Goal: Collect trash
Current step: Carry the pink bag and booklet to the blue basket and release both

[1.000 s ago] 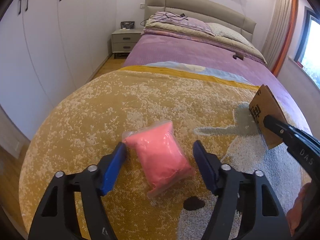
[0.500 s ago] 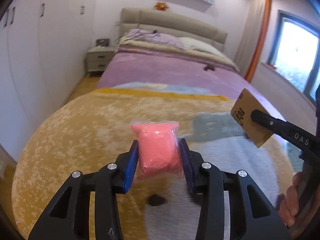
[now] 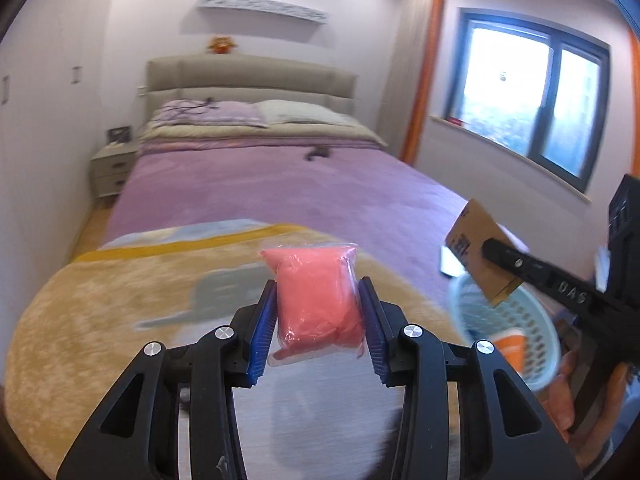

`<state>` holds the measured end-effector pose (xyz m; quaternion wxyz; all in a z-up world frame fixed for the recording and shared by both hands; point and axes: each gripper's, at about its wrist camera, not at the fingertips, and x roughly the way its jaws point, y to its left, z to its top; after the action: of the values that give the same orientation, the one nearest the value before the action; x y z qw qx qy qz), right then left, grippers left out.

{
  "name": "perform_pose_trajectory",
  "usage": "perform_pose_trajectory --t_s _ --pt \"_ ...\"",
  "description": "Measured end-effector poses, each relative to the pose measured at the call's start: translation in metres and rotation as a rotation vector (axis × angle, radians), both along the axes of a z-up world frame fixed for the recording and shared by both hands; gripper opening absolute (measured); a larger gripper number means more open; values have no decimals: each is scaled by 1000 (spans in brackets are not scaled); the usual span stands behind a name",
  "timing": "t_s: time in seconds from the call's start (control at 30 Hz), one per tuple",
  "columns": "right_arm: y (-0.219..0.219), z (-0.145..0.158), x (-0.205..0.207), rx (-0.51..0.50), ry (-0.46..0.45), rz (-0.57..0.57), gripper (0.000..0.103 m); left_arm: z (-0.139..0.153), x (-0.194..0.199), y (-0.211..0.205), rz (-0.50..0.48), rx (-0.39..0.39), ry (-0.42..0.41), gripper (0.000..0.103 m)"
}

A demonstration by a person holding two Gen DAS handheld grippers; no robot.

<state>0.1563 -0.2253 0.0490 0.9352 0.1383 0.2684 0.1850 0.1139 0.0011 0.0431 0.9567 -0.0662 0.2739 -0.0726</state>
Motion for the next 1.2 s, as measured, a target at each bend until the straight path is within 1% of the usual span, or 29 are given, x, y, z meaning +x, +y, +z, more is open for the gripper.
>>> perform_pose_trajectory --t_s 0.07,0.13,0.17,0.27,0.37,0.5,0.57,0.67,0.8,0.83,0.9,0.97,1.03,1.07,1.13,1.2 --pt "-27 -4 -2 -4 15 -50 9 2 6 -28 -56 -10 -2 39" --pt "-51 -9 -2 -1 40 -89 9 2 11 -48 -96 -19 0 39" --pt "-65 -13 -1 1 56 -113 9 1 17 -66 -127 -25 6 39" --pt "-99 -25 6 -6 105 -166 9 -3 27 -101 -191 -27 23 39" --pt "-125 -40 12 0 156 -214 9 -11 41 -137 -261 -27 59 39" --pt "-149 -62 19 6 223 -268 9 -26 54 -178 -324 -13 105 39" --pt "-161 -73 21 16 252 -288 9 -35 60 -189 -343 -14 126 39" --pt "-173 -84 23 26 281 -314 9 -45 68 -200 -366 -44 154 39" --pt "-184 -91 23 44 305 -339 10 -56 71 -212 -388 -28 165 40" --pt "-184 -90 23 44 309 -343 11 -58 70 -213 -395 -26 162 40" --pt "-187 -91 23 47 310 -352 19 -59 68 -216 -408 -20 145 41" --pt "-188 -90 19 49 307 -363 40 -61 67 -218 -416 -25 141 51" --pt "-190 -86 12 57 294 -379 48 -61 65 -219 -410 -26 128 80" --pt "-191 -85 9 61 290 -381 49 -61 64 -218 -398 -25 120 83" --pt "-192 -80 5 75 284 -371 49 -61 62 -213 -383 -30 123 83" --pt "-191 -74 -3 82 272 -365 49 -61 58 -203 -380 -60 141 83"
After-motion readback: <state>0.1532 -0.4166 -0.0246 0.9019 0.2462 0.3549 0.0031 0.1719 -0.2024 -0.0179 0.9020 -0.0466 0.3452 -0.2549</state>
